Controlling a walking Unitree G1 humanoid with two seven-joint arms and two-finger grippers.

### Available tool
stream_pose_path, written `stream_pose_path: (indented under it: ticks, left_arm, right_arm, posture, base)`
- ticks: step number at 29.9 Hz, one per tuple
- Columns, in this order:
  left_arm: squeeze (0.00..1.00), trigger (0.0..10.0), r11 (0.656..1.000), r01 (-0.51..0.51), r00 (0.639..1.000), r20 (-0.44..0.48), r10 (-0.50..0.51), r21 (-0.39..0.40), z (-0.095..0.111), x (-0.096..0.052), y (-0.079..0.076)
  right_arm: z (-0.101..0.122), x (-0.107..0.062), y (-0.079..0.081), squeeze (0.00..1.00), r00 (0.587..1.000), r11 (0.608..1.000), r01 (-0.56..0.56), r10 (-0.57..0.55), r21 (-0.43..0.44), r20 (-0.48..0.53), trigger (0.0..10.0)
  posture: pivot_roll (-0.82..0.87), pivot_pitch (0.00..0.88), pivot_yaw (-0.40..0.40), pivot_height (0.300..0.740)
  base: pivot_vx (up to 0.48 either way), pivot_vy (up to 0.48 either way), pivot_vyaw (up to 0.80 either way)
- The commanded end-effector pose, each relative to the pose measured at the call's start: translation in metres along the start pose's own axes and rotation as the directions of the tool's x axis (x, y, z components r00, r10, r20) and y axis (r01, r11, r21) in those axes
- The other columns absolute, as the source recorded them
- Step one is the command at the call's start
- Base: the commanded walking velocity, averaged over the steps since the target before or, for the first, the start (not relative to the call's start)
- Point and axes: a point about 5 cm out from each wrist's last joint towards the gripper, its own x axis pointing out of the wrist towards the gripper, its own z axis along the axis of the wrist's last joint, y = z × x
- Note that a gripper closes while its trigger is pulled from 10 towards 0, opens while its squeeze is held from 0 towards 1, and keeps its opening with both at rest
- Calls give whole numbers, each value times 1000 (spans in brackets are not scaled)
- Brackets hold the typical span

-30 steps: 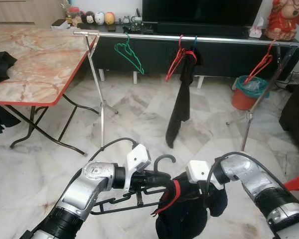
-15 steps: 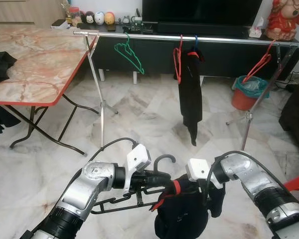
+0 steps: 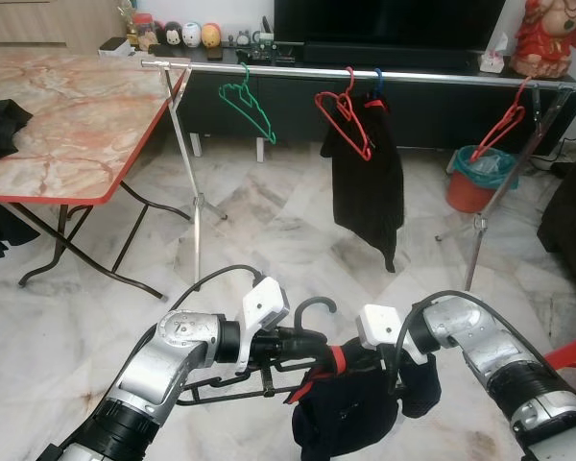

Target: Hang hanger

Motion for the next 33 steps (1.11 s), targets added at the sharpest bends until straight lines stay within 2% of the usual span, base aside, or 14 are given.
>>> stream_pose_path:
  ticks: [1, 2, 3, 11, 22, 24, 28, 31, 33]
  left_arm:
    - [0, 10000, 1000, -2, 1000, 1, 2, 14, -1, 2, -1]
    - [208, 10000, 1000, 7, 1000, -2, -7, 14, -2, 1, -2]
    - [1000, 10000, 1000, 12, 1000, -3, -12, 11, -2, 0, -2]
    - [1000, 10000, 999, 42, 999, -8, -42, 7, -1, -2, -4]
    - [1000, 10000, 999, 47, 998, -43, -46, 16, 0, -20, -2]
    - [1000, 10000, 999, 32, 998, -59, -31, 11, -1, -30, 1]
    - [1000, 10000, 1000, 20, 998, -68, -19, 5, -2, -38, 2]
    - [1000, 10000, 999, -40, 995, -88, 40, -2, -4, -54, 7]
    - [1000, 10000, 993, -118, 989, -97, 116, -9, -8, -70, 13]
  right_arm:
    - [8, 0, -5, 0, 999, 1000, 22, -21, -21, 38, 0]
    - [8, 0, -5, 0, 999, 1000, 23, -23, -20, 37, 0]
    - [8, 0, -5, 0, 999, 1000, 24, -23, -20, 37, 0]
    - [8, 1, -5, 0, 999, 999, 31, -30, -18, 32, 0]
    - [2, 3, -5, 0, 998, 998, 57, -57, -9, -6, 0]
    - [-2, 3, -5, 0, 997, 998, 68, -68, -2, -27, 0]
    - [-4, 3, -5, 0, 997, 997, 73, -72, 2, -39, 0]
    - [-6, 3, -5, 0, 995, 996, 87, -86, 12, -48, 0]
    - [-10, 5, -2, 0, 995, 997, 80, -79, 17, -64, 0]
  posture:
    - [92, 0, -23, 740]
    - [92, 0, -22, 740]
    - [92, 0, -22, 740]
    - [93, 0, -20, 740]
    - [95, 0, -17, 740]
    - [95, 0, -17, 740]
    - [100, 0, -14, 740]
    - [102, 0, -13, 740]
    - [101, 0, -10, 740]
  base:
    - [0, 0, 0]
    - [0, 0, 0]
    - [0, 0, 0]
    - [0, 0, 0]
    - [0, 0, 0]
    - [0, 0, 0]
    - [0, 0, 0]
    - [0, 0, 0]
    - [0, 0, 0]
